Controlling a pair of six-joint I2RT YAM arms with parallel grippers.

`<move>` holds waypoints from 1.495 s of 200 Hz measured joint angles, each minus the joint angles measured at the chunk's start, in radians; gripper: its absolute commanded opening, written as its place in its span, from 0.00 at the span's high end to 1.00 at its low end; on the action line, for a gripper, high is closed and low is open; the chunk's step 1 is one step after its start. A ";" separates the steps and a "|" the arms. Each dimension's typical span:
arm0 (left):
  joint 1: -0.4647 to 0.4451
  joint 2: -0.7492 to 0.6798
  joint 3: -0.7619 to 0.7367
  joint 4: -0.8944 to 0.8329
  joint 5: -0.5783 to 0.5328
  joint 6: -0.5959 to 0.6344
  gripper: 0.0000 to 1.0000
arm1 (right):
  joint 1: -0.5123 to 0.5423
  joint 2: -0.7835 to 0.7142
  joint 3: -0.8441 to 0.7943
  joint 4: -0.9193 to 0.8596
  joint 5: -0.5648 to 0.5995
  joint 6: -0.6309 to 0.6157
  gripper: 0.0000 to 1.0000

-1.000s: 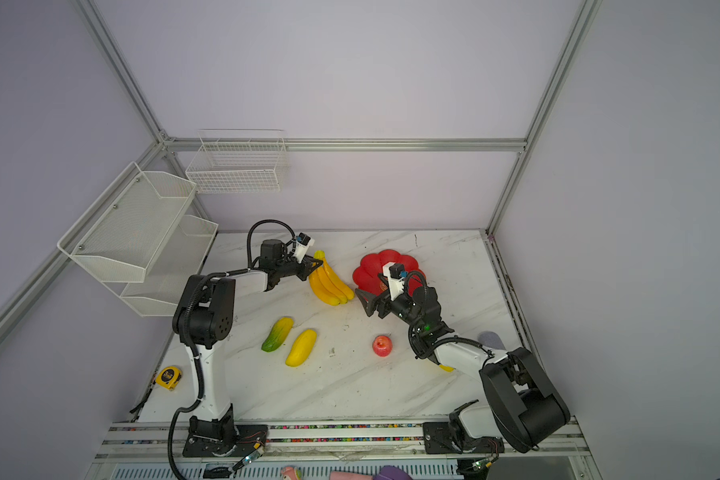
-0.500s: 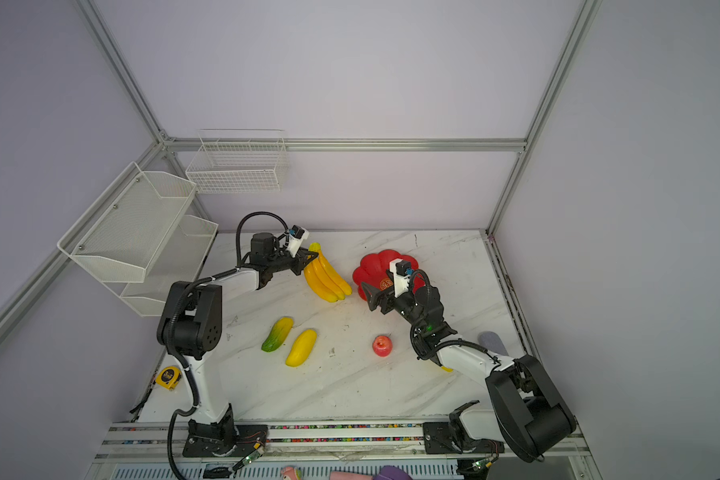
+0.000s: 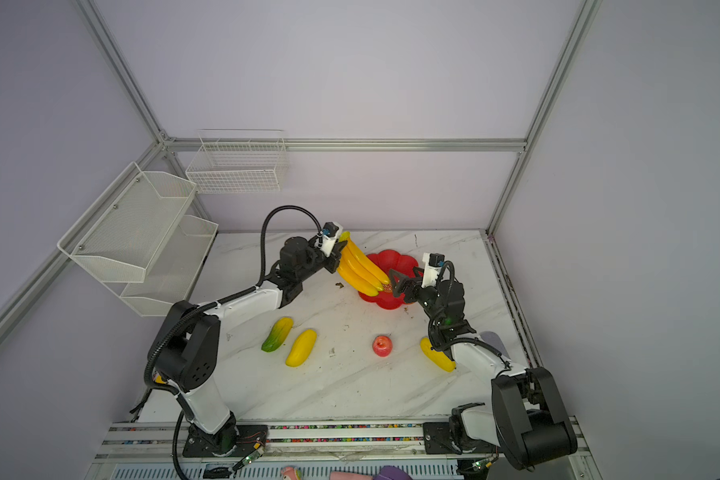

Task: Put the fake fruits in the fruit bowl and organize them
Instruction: 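Lift the banana bunch with the left gripper and lower it into the red bowl, then open the left gripper and withdraw it from the bananas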

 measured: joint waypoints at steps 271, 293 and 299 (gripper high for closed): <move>-0.137 0.457 0.240 0.219 -0.332 -0.091 0.86 | 0.000 -0.040 -0.010 -0.029 0.023 -0.032 0.03; -0.133 0.457 0.240 0.214 -0.315 -0.110 0.79 | 0.000 -0.028 -0.010 -0.029 0.022 -0.034 0.03; -0.132 0.457 0.240 0.214 -0.310 -0.115 0.78 | 0.000 -0.025 -0.010 -0.029 0.022 -0.034 0.03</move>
